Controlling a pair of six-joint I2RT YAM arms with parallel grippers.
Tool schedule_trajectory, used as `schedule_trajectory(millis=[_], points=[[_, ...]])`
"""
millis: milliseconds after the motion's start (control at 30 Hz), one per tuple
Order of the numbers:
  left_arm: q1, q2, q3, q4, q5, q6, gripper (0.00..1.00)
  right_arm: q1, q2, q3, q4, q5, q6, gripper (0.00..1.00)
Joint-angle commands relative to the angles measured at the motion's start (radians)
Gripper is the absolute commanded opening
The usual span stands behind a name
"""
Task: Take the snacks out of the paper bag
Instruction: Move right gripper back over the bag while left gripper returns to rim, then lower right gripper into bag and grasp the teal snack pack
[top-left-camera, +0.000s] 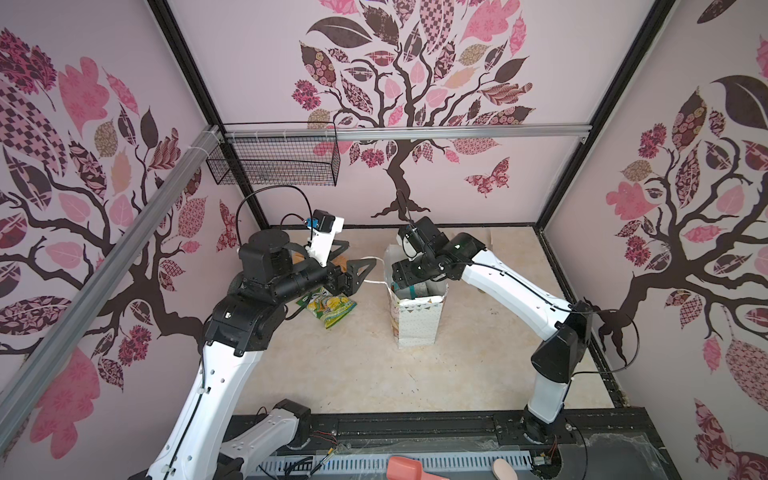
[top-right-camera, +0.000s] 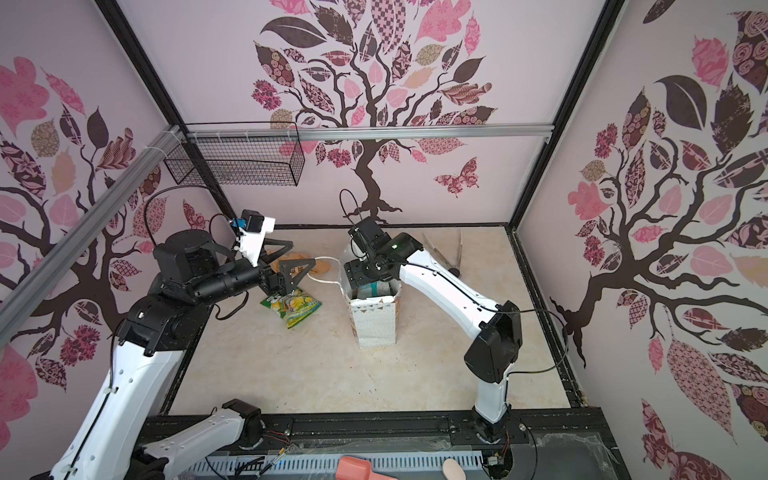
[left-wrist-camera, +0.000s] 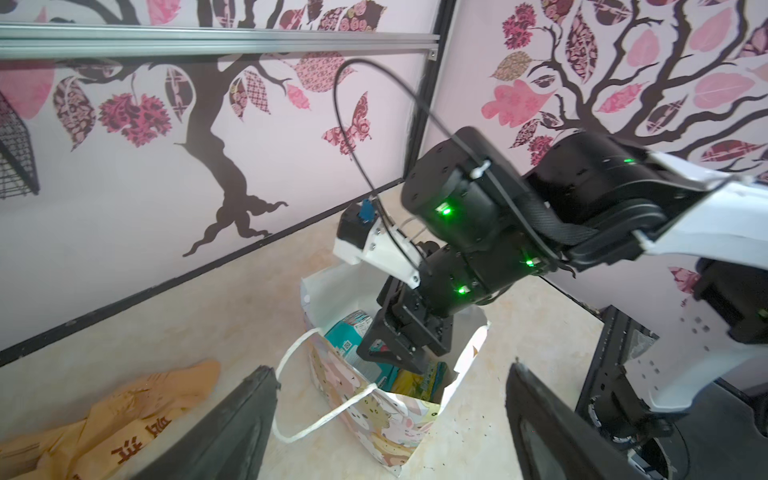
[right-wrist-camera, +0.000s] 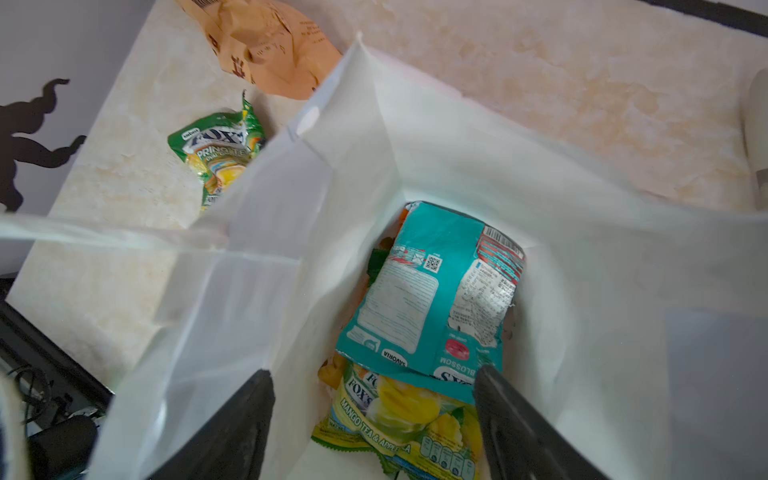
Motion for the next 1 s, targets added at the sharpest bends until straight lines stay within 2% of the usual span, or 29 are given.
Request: schedule_trajectory(millis=[0,267,967], points=[[-0.062,0.017,0.072,-0.112,-0.010,0.107,0.89,-0.007,0.039,-0.023,0.005,0.019,0.009,0.79],[-0.238,0.072,0.118,-0.197,-0.192,0.185,0.91,-0.015,0.065,-0.091,0.033,0.002,0.006,0.78],[-0.248,0.079,0.099,-0.180,-0.237,0.180,0.92,-0.018,0.196,-0.202,0.064,-0.005,0.007,0.87]])
